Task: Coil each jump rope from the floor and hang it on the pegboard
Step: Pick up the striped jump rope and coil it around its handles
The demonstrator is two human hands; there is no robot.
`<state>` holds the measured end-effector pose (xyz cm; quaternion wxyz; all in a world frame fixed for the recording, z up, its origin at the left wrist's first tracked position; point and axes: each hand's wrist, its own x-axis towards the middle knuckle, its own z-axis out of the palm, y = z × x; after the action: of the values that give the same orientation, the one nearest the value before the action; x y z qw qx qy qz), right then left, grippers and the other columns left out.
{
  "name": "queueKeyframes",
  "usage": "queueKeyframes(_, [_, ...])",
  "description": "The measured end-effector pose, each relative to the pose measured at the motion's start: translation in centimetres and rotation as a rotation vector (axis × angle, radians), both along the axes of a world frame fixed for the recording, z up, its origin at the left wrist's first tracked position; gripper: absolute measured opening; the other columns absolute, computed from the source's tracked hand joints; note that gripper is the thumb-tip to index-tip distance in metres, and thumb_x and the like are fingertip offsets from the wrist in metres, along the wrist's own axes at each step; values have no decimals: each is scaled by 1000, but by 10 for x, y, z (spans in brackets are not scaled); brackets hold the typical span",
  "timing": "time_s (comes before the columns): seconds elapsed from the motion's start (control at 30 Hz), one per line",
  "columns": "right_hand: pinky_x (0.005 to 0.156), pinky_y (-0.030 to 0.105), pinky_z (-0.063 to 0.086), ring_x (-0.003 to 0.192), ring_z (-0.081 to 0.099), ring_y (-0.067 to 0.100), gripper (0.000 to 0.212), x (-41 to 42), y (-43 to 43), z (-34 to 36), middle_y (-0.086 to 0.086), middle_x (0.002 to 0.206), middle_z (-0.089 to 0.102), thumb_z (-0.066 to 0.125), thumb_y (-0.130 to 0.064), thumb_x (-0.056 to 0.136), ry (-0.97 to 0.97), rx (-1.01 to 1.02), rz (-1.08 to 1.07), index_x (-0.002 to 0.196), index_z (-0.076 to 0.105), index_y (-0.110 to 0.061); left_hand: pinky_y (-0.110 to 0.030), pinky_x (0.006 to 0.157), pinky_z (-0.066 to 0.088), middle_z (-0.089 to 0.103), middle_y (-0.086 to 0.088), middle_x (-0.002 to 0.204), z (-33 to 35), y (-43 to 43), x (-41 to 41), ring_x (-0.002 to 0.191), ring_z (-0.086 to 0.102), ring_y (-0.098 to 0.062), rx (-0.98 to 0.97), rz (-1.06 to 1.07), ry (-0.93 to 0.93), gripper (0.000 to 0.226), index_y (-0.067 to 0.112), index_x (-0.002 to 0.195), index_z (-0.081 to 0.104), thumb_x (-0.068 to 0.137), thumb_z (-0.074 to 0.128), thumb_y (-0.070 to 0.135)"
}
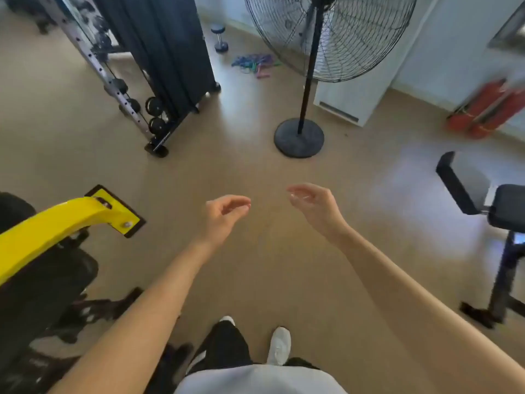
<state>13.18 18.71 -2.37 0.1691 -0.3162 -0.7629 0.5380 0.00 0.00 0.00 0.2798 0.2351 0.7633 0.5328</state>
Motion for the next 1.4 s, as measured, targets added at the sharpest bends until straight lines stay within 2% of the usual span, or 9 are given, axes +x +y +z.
queueKeyframes(0.07, [73, 28, 48, 71, 59, 8, 14, -10, 3, -15, -5, 81, 69, 71, -13, 88, -46, -53, 17, 95, 73, -26, -11, 78, 49, 74, -1, 91, -14, -2, 0, 78, 67, 7, -34, 10, -53, 17, 6, 100, 73, 88, 67, -4])
queueKeyframes(0.33, [74, 25, 45, 74, 60, 8, 13, -94, 42, -46, -4, 80, 68, 70, -17, 89, -200, -89, 96, 98, 74, -26, -10, 83, 48, 75, -3, 97, -56, 14, -57, 84, 68, 4, -107, 66, -200, 16, 7, 104, 74, 91, 66, 1])
queueKeyframes(0.47, [73, 23, 43, 75, 59, 8, 13, -152, 74, -44, -14, 76, 65, 69, -15, 90, -235, -59, 91, 101, 75, -20, -18, 86, 47, 76, 5, 92, -72, 38, -120, 86, 69, -1, -84, 92, -276, 19, 19, 95, 74, 90, 67, 2])
queueKeyframes(0.7, [72, 22, 44, 82, 65, 13, 15, -270, 123, -40, 0, 87, 70, 66, -21, 92, -363, -53, 132, 104, 73, -24, -14, 86, 48, 77, 7, 94, -74, 90, -249, 88, 69, -2, -78, 76, -292, 19, 22, 94, 75, 90, 67, 5])
queueKeyframes(0.87, [71, 18, 46, 88, 66, 13, 20, -352, 156, -28, -1, 96, 71, 63, -24, 94, -387, -79, 159, 111, 72, -21, -25, 91, 50, 75, 14, 87, -71, 137, -344, 86, 68, -6, -108, 47, -236, 25, 30, 87, 74, 89, 69, 6])
queueKeyframes(1.03, [69, 19, 47, 90, 65, 13, 22, -437, 205, -39, -3, 99, 70, 62, -27, 92, -429, -122, 242, 112, 71, -23, -33, 97, 52, 77, 9, 94, -74, 188, -419, 98, 71, -14, -149, 69, -258, 23, 33, 87, 75, 89, 69, 10])
queueKeyframes(1.13, [69, 21, 48, 90, 66, 15, 21, -495, 241, -53, -2, 99, 70, 62, -26, 91, -437, -151, 293, 110, 71, -23, -28, 95, 51, 76, 7, 99, -80, 219, -466, 100, 70, -10, -196, 100, -251, 16, 26, 95, 75, 91, 68, 12])
queueKeyframes(1.27, [69, 23, 48, 85, 64, 12, 21, -569, 284, -65, -5, 92, 69, 61, -23, 90, -463, -146, 343, 108, 72, -20, -6, 81, 46, 75, -1, 106, -80, 257, -524, 94, 66, -5, -219, 169, -247, 16, 9, 106, 74, 93, 65, 8])
queueKeyframes(1.4, [68, 21, 45, 84, 66, 14, 20, -643, 316, -68, 0, 92, 71, 62, -24, 90, -490, -171, 364, 106, 73, -20, -10, 84, 48, 76, 5, 103, -76, 282, -590, 96, 68, -2, -204, 229, -291, 16, 13, 104, 76, 92, 66, 9])
